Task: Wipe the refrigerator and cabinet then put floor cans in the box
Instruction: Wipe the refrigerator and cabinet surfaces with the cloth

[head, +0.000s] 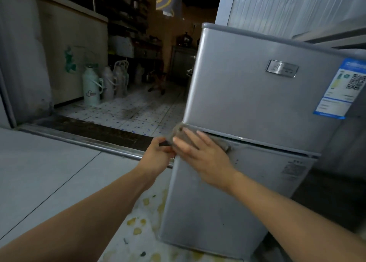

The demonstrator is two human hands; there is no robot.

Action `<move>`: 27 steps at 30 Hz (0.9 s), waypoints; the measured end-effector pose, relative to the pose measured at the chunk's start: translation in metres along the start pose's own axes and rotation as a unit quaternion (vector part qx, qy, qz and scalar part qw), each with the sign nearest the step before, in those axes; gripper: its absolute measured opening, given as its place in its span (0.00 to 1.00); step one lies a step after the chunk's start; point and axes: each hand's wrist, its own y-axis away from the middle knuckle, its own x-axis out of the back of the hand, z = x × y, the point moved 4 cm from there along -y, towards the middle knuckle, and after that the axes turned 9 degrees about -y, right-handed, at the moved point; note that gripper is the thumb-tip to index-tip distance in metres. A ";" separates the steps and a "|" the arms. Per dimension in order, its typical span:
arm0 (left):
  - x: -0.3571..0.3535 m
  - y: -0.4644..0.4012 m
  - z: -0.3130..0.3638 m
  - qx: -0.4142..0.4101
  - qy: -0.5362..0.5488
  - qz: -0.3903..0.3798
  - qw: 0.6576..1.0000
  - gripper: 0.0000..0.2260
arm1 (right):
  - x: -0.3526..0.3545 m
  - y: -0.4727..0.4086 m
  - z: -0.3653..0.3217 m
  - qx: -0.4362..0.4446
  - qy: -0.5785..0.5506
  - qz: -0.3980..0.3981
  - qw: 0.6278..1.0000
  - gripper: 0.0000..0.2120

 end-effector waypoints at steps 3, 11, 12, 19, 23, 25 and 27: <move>-0.004 0.010 -0.004 0.017 -0.068 -0.026 0.997 0.29 | -0.016 0.032 -0.031 0.029 0.003 -0.103 0.994 0.34; -0.008 0.013 0.037 -0.090 -0.089 -0.004 0.992 0.26 | 0.023 0.014 0.059 -0.105 0.026 0.118 0.987 0.27; -0.011 0.012 0.043 -0.104 -0.093 0.011 0.990 0.28 | 0.024 0.014 0.067 -0.127 0.020 0.134 0.983 0.27; -0.042 0.016 0.044 -0.178 -0.240 0.157 0.941 0.32 | -0.034 0.085 -0.009 -0.082 -0.016 0.059 0.995 0.33; -0.050 0.009 0.045 -0.160 -0.247 0.200 0.934 0.33 | -0.030 0.097 0.000 -0.034 -0.006 0.042 0.999 0.33; -0.053 0.007 0.045 -0.160 -0.244 0.213 0.932 0.34 | -0.014 0.092 0.037 -0.104 0.012 0.101 0.989 0.31; -0.052 0.003 0.044 -0.166 -0.247 0.227 0.927 0.33 | 0.000 0.091 0.077 -0.205 0.012 0.172 0.964 0.30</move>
